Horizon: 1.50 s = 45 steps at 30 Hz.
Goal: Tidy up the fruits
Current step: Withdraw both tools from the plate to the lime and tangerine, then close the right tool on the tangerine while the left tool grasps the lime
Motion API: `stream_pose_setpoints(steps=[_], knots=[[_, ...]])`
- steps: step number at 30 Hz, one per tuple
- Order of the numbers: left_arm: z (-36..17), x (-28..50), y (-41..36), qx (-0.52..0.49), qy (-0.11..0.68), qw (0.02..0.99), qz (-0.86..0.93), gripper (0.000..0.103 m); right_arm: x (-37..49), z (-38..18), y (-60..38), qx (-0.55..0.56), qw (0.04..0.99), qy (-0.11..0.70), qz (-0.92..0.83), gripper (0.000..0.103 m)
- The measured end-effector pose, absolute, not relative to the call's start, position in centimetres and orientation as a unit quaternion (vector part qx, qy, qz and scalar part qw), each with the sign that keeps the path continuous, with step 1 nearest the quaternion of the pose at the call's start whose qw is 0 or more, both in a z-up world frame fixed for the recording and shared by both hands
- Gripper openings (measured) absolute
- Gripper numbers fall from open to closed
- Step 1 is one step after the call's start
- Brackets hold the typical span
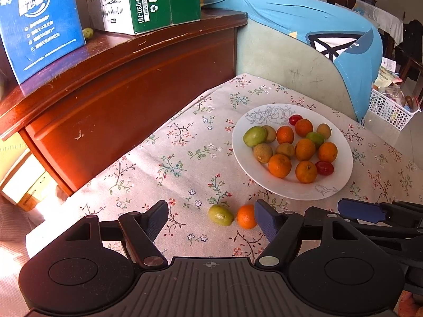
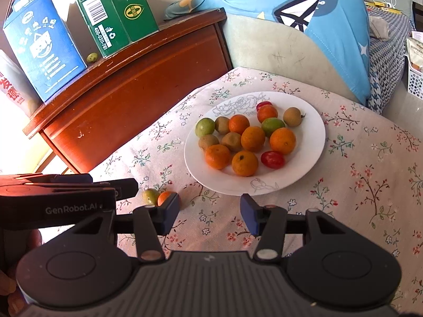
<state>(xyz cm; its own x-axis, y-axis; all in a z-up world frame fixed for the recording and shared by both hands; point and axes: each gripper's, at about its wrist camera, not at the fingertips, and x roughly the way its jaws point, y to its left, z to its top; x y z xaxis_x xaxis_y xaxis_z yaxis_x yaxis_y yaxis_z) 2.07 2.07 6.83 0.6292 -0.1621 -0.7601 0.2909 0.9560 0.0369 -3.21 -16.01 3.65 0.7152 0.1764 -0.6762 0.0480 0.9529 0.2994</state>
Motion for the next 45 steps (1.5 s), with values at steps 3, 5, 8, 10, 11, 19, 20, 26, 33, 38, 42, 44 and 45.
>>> stream_pose_setpoints(steps=[3,5,8,10,11,19,20,26,33,38,42,44,45], knots=[[6.7,2.0,3.3,0.071,0.415,0.9,-0.111,0.073,-3.4,3.2,-15.7,0.146,0.913,0.379,0.043,0.052],[6.8,2.3,4.4,0.065,0.419,0.901,-0.094,0.073,-3.3,2.9,-15.4,0.146,0.912,0.381,0.051,0.052],[6.7,2.8,6.3,0.047,0.425,0.901,-0.07,0.073,-3.0,2.5,-15.0,0.146,0.911,0.381,0.059,0.052],[6.7,3.1,7.5,0.032,0.431,0.9,-0.056,0.073,-2.7,2.1,-14.6,0.147,0.91,0.383,0.066,0.051],[6.6,3.2,8.0,0.026,0.432,0.9,-0.049,0.073,-2.5,1.8,-14.4,0.146,0.91,0.383,0.068,0.051],[5.4,3.5,9.5,0.012,0.44,0.897,-0.046,0.073,-1.1,0.1,-12.5,0.13,0.911,0.38,0.098,0.04],[5.3,3.5,9.5,0.014,0.443,0.895,-0.047,0.073,-0.9,-0.1,-12.4,0.126,0.911,0.38,0.1,0.039],[5.3,3.6,9.3,0.02,0.438,0.898,-0.047,0.073,0.4,-0.9,-12.1,0.137,0.909,0.377,0.11,0.035],[5.0,3.7,9.1,0.026,0.436,0.898,-0.051,0.073,1.3,-1.5,-11.7,0.139,0.908,0.379,0.111,0.035],[4.7,3.8,8.6,0.031,0.44,0.895,-0.063,0.072,1.4,-1.6,-11.8,0.135,0.909,0.379,0.112,0.028],[4.2,3.9,8.0,0.03,0.447,0.891,-0.075,0.072,1.0,-0.8,-12.2,0.131,0.906,0.39,0.097,0.028],[3.8,4.0,7.4,0.04,0.449,0.889,-0.082,0.072,0.9,0.0,-12.8,0.123,0.907,0.395,0.082,0.028],[3.6,4.0,7.0,0.046,0.449,0.888,-0.086,0.072,0.8,0.5,-13.2,0.122,0.907,0.396,0.077,0.028]])
